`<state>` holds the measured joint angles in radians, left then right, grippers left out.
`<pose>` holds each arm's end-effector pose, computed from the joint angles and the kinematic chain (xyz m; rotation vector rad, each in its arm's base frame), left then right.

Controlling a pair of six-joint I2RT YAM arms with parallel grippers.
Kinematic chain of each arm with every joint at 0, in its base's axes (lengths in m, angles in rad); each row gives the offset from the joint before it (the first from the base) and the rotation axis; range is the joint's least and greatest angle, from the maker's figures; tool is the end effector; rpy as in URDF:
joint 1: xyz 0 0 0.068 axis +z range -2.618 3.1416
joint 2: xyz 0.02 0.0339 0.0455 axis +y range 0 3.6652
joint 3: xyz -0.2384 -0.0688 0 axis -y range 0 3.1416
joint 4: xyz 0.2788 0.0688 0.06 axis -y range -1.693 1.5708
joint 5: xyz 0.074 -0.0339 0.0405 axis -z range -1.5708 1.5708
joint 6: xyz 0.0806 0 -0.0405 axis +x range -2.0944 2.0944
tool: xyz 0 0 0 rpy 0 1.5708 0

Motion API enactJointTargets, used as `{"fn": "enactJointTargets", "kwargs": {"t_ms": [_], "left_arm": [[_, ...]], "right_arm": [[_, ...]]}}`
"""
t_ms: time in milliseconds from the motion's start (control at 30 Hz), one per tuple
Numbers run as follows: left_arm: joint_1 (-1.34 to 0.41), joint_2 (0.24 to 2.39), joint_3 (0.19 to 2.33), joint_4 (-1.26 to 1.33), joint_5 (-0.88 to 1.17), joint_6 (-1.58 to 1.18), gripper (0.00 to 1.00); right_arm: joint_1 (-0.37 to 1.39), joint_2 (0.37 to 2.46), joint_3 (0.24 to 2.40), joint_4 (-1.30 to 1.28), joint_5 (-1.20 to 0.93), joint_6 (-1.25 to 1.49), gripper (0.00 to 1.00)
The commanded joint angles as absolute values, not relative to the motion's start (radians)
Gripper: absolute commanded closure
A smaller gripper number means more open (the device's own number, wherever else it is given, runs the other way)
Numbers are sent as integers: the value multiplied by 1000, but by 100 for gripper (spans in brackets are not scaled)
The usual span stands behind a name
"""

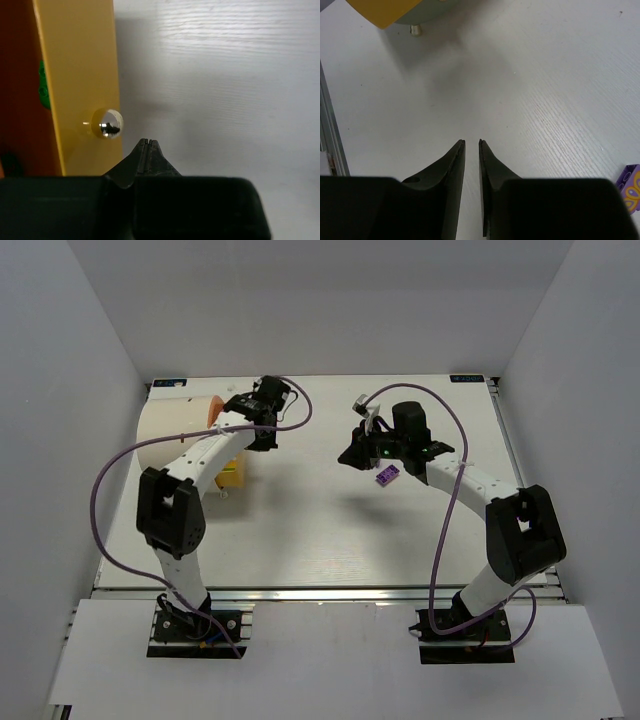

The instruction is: Sort the legos into containers by color

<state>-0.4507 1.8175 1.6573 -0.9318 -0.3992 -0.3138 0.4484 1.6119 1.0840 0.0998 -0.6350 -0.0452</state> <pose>0.4019 -0.1597 0.2279 0.0487 2.5461 0.2458 0.3643 0.2283 0.2054 -0.8872 1.8134 0.8902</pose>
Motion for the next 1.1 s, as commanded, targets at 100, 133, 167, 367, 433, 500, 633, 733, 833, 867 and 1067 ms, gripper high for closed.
{"fn": "enactJointTargets", "kwargs": {"t_ms": [100, 133, 167, 367, 433, 500, 633, 733, 833, 867, 1067], "left_arm": [[-449, 1864, 1730, -1040, -606, -334, 93], [-449, 1864, 1730, -1045, -615, -336, 91], [-449, 1864, 1727, -1048, -632, -337, 89], [-449, 1853, 1710, -1065, -670, -348, 46], [-449, 1848, 1706, -1063, -678, -350, 36], [-449, 1848, 1701, -1063, -683, -350, 33], [-440, 1848, 1697, -1068, -692, -351, 30], [-440, 1851, 1690, -1068, -706, -350, 30], [-440, 1855, 1692, -1069, -729, -345, 30], [-440, 1856, 1693, -1071, -733, -344, 30], [-440, 1864, 1683, -1081, -779, -350, 30]], "right_arm": [[437, 1594, 1101, 103, -630, -57, 77], [433, 1595, 1103, 103, -632, -57, 77], [437, 1595, 1101, 103, -634, -57, 77], [431, 1606, 1111, 104, -635, -55, 77], [428, 1611, 1112, 104, -637, -55, 77], [428, 1614, 1115, 104, -638, -55, 77], [426, 1615, 1118, 103, -638, -55, 77], [425, 1615, 1120, 101, -637, -55, 77], [423, 1615, 1120, 101, -637, -55, 77], [422, 1617, 1120, 101, -637, -55, 77], [422, 1620, 1123, 101, -640, -52, 76]]}}
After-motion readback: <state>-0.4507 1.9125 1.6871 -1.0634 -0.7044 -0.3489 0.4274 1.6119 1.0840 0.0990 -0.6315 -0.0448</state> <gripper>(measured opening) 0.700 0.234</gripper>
